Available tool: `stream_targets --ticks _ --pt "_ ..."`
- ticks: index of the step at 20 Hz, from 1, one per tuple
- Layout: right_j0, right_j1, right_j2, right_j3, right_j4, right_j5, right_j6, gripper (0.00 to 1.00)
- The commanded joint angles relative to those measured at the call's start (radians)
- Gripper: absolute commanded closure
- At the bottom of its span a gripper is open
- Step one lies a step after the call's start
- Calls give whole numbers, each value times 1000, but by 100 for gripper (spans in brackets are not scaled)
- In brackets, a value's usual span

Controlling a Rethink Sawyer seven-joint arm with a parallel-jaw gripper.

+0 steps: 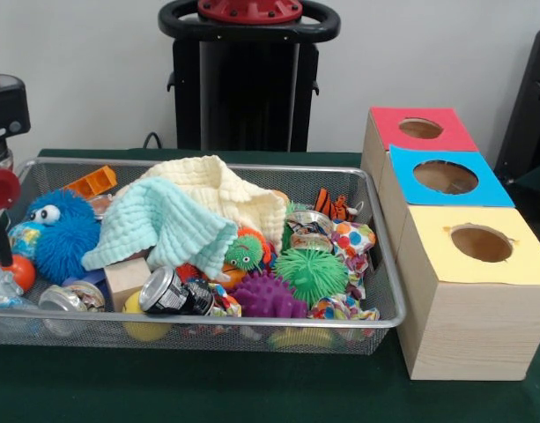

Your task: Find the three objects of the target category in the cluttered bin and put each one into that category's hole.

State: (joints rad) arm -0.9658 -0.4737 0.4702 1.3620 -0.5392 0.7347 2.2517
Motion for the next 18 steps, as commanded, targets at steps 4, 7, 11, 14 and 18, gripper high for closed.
stream_targets --ticks 4,7,11,14,18 --pt "12 74 26 -20 -43 14 -214 0" --pt "8 90 23 -28 -57 -8 -216 0" --pt "9 94 18 -42 -73 -18 -221 0" --pt "15 93 4 -46 -81 -26 -194 0" --pt "39 78 -32 -45 -72 -16 -98 0"
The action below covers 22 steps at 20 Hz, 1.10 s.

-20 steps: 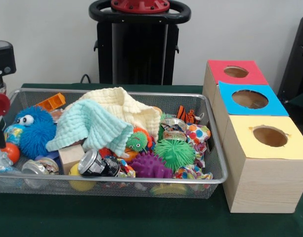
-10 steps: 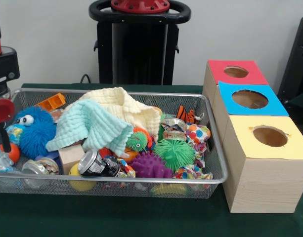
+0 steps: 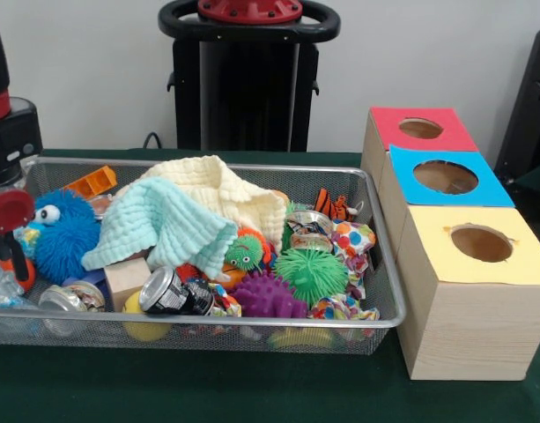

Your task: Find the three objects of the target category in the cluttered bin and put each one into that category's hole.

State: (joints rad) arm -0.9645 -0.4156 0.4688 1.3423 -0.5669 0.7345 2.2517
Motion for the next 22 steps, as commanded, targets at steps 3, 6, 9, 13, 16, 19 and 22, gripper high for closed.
stream_targets --ticks 3,6,9,13,16,19,22 --pt "80 -7 -93 -16 -44 -23 21 0" --pt "105 -13 -140 -9 -25 -39 101 0" --pt "114 -14 -163 -1 -8 -54 108 0" --pt "129 -20 -177 9 11 -51 97 0" --pt "146 -38 -189 32 23 -55 103 0" --pt "152 -54 -182 54 38 -45 79 0" --pt "157 -78 -180 87 49 -39 53 0"
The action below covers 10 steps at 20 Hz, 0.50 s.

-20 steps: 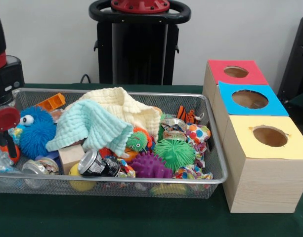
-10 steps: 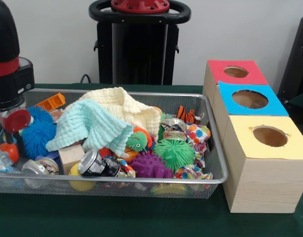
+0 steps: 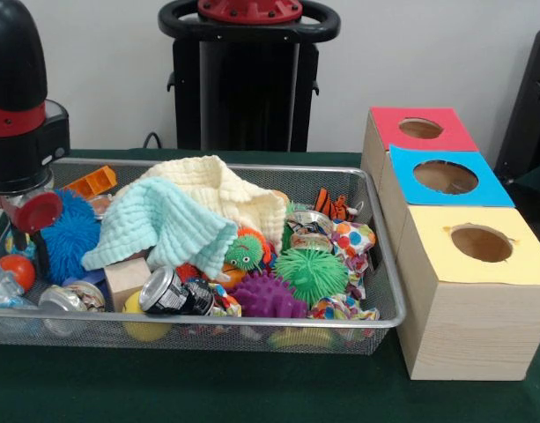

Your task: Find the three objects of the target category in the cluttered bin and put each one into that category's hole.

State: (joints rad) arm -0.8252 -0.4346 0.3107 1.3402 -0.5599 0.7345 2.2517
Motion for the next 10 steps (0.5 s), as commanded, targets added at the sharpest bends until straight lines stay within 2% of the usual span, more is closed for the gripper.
stream_targets --ticks 1,6,10 --pt "22 -68 -18 102 42 -39 42 0" --pt "27 -89 1 129 48 -34 -12 0" --pt "12 -100 36 128 44 2 -111 0"
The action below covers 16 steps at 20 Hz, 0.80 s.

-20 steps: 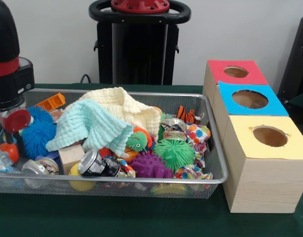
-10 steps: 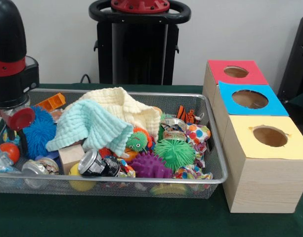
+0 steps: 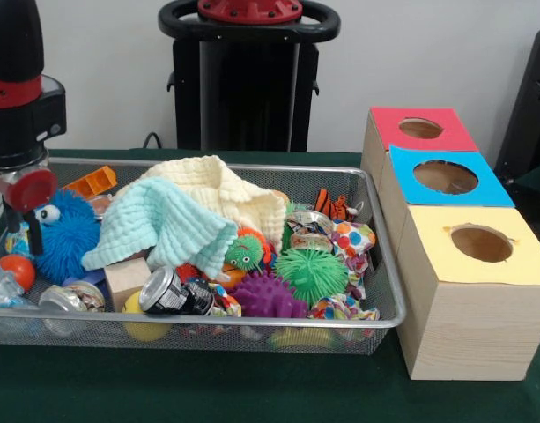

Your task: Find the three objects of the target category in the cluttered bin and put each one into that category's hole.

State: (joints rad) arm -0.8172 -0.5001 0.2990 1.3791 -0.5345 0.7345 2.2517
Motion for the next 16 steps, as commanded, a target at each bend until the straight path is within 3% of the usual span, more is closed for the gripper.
stream_targets --ticks 1,6,11,16 --pt "-1 -43 61 95 23 20 -141 0" --pt "-21 -24 110 74 14 38 -239 0" --pt "-41 45 186 -9 -32 113 -448 0" --pt "-27 56 210 -41 -50 160 -502 0"
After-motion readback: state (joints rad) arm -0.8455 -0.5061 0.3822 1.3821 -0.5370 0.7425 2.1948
